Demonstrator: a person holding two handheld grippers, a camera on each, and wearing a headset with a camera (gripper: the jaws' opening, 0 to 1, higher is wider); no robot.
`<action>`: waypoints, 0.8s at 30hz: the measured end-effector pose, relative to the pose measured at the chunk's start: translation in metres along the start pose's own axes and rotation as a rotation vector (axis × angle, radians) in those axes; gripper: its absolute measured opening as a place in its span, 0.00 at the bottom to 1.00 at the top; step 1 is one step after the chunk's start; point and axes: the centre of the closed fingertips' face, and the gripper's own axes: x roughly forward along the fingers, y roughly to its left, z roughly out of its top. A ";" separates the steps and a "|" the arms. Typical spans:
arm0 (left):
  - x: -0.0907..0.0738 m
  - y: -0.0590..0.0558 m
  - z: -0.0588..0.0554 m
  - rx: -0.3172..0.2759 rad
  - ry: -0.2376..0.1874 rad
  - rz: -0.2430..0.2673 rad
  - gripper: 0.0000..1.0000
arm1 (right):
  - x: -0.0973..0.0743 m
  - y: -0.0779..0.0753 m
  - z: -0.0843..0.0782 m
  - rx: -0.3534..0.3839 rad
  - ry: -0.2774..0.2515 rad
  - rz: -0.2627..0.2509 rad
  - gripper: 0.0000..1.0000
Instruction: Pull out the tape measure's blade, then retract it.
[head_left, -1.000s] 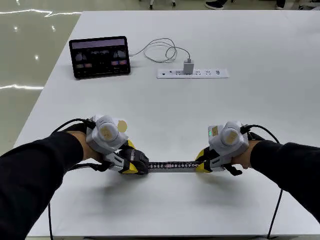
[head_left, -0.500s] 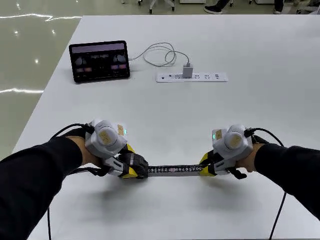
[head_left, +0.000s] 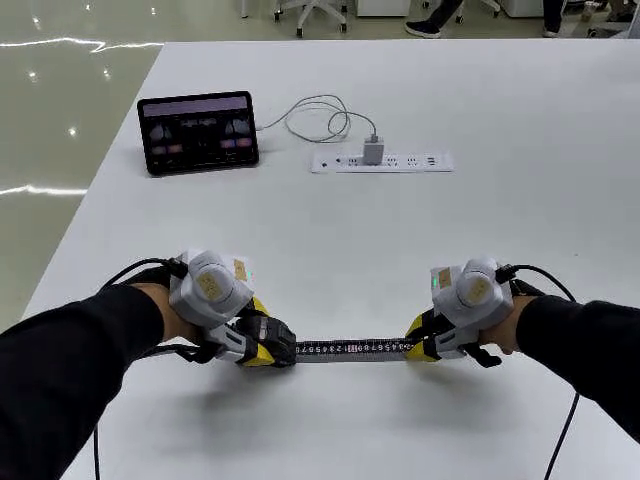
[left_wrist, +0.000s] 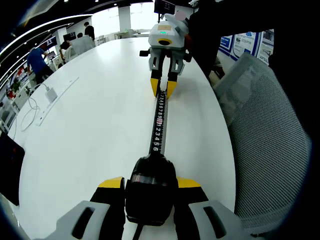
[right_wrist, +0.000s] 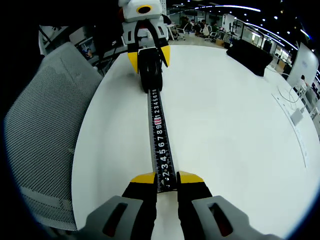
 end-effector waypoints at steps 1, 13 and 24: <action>0.000 0.000 0.000 -0.001 -0.001 -0.001 0.33 | -0.001 0.000 -0.001 0.000 0.001 0.000 0.10; 0.001 0.000 0.000 -0.003 -0.003 0.000 0.33 | -0.005 -0.001 -0.006 0.002 0.005 -0.005 0.10; 0.001 0.000 0.001 -0.005 -0.006 0.001 0.33 | -0.009 -0.002 -0.012 0.005 0.009 -0.009 0.10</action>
